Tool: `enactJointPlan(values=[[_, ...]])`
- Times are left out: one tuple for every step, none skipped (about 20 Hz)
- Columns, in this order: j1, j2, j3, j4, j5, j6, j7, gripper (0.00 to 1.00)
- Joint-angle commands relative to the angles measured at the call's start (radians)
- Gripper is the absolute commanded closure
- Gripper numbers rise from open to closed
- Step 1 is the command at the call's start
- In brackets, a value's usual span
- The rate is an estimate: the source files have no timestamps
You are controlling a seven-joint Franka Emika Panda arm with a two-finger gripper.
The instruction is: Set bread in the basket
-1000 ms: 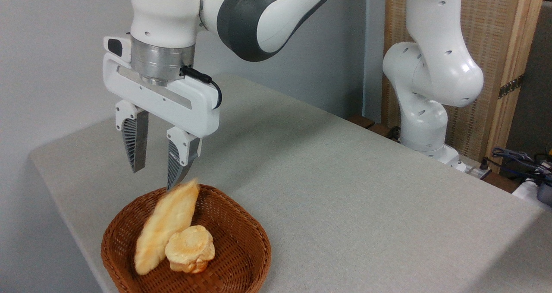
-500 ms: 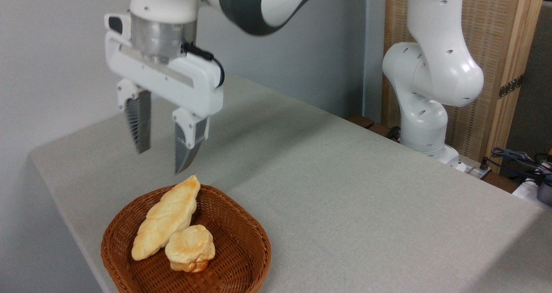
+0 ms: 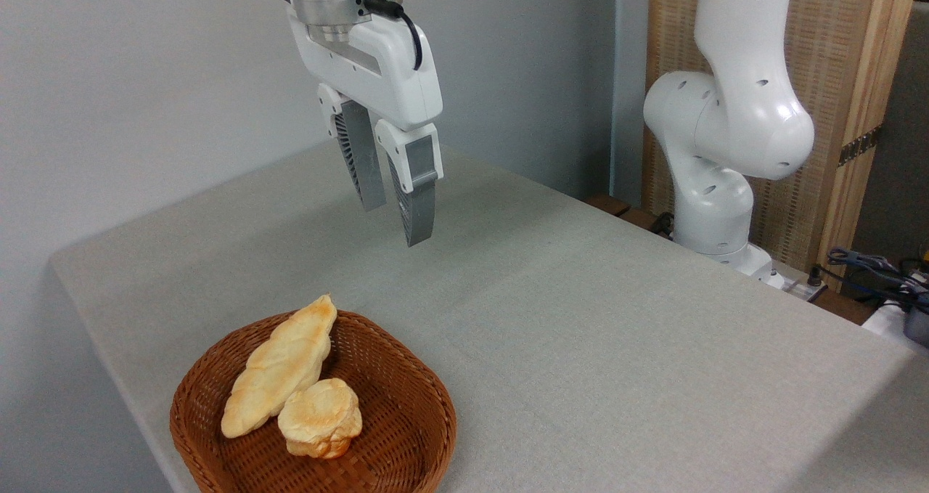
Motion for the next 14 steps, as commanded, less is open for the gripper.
enactJointPlan(values=[[-0.002, 0.028, -0.008, 0.041, 0.014, -0.034, 0.013, 0.00], [-0.002, 0.032, -0.010, 0.044, 0.014, -0.034, 0.011, 0.00], [-0.002, 0.038, -0.010, 0.053, 0.014, -0.036, 0.011, 0.00], [-0.002, 0.053, -0.010, 0.082, 0.014, -0.057, 0.010, 0.00], [-0.002, 0.074, -0.010, 0.111, 0.012, -0.075, 0.010, 0.00], [-0.002, 0.084, -0.010, 0.133, 0.012, -0.089, 0.010, 0.00], [-0.002, 0.085, -0.016, 0.133, 0.012, -0.091, 0.007, 0.00], [-0.002, 0.084, -0.016, 0.133, 0.012, -0.091, 0.004, 0.00], [-0.002, 0.084, -0.017, 0.131, 0.009, -0.091, -0.012, 0.00], [-0.002, 0.085, -0.022, 0.131, 0.006, -0.085, -0.041, 0.00], [-0.002, 0.085, -0.034, 0.130, 0.006, -0.080, -0.050, 0.00], [0.000, 0.084, -0.042, 0.128, 0.011, -0.080, -0.042, 0.00], [0.002, 0.082, -0.042, 0.128, 0.009, -0.080, -0.041, 0.00], [0.009, 0.081, -0.044, 0.128, 0.009, -0.080, -0.041, 0.00]])
